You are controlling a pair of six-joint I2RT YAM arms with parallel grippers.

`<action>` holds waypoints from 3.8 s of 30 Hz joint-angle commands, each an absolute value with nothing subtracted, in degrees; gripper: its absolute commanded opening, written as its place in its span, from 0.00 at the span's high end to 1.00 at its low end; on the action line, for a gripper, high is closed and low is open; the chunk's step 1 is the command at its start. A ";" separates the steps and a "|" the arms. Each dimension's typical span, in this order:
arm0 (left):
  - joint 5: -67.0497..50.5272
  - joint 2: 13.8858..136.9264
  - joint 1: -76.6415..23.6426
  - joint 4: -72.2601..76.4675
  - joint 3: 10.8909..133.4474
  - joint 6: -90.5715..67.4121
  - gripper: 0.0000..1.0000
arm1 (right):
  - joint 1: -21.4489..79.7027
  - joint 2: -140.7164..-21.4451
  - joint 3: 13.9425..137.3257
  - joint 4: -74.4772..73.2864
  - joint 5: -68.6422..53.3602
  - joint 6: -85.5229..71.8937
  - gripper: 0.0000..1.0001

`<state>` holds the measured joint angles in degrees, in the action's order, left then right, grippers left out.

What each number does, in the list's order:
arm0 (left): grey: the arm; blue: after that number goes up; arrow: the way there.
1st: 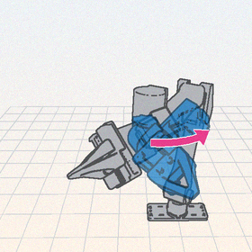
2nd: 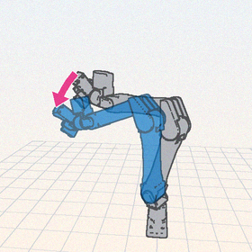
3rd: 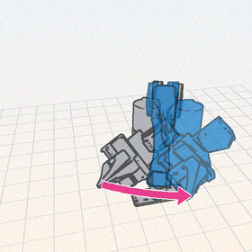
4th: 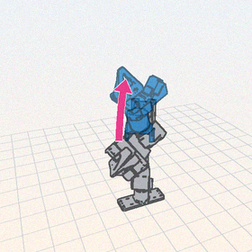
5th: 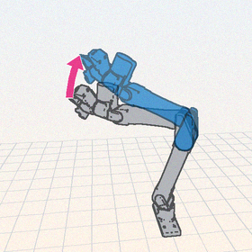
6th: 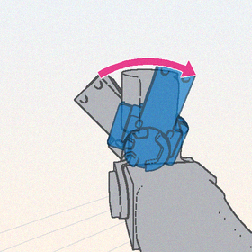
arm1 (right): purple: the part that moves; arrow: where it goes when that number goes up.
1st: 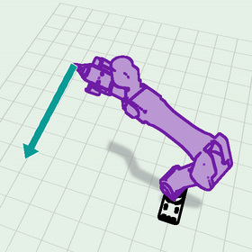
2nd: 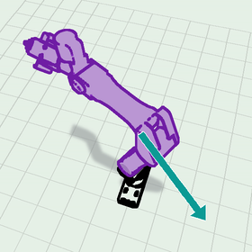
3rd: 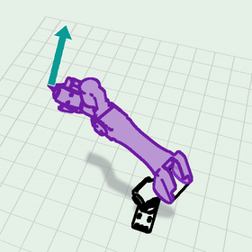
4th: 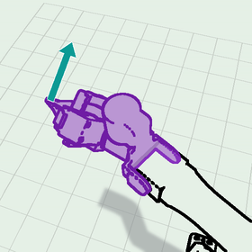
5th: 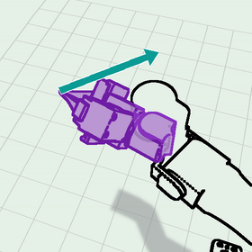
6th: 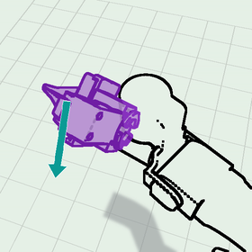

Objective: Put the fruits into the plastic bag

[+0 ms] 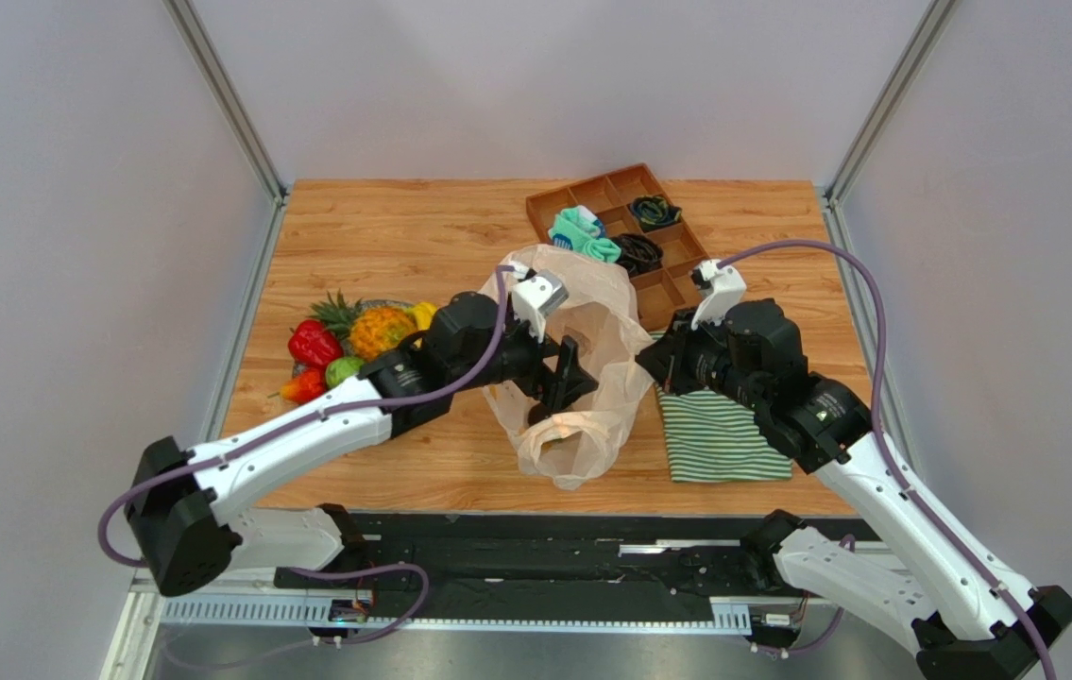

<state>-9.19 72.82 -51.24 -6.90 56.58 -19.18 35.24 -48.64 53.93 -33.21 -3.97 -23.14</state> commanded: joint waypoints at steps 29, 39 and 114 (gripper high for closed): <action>8.17 52.47 -20.21 -34.89 43.77 -25.40 0.07 | 35.51 -47.99 55.20 -31.12 -4.30 -22.94 1.00; 9.14 56.06 -20.21 -34.63 41.48 -25.49 0.07 | 35.51 -47.29 54.49 -30.85 -4.66 -22.59 1.00; -1.58 62.94 -30.32 -30.68 40.78 -21.79 0.46 | 35.51 -46.93 52.82 -29.71 -5.10 -22.94 1.00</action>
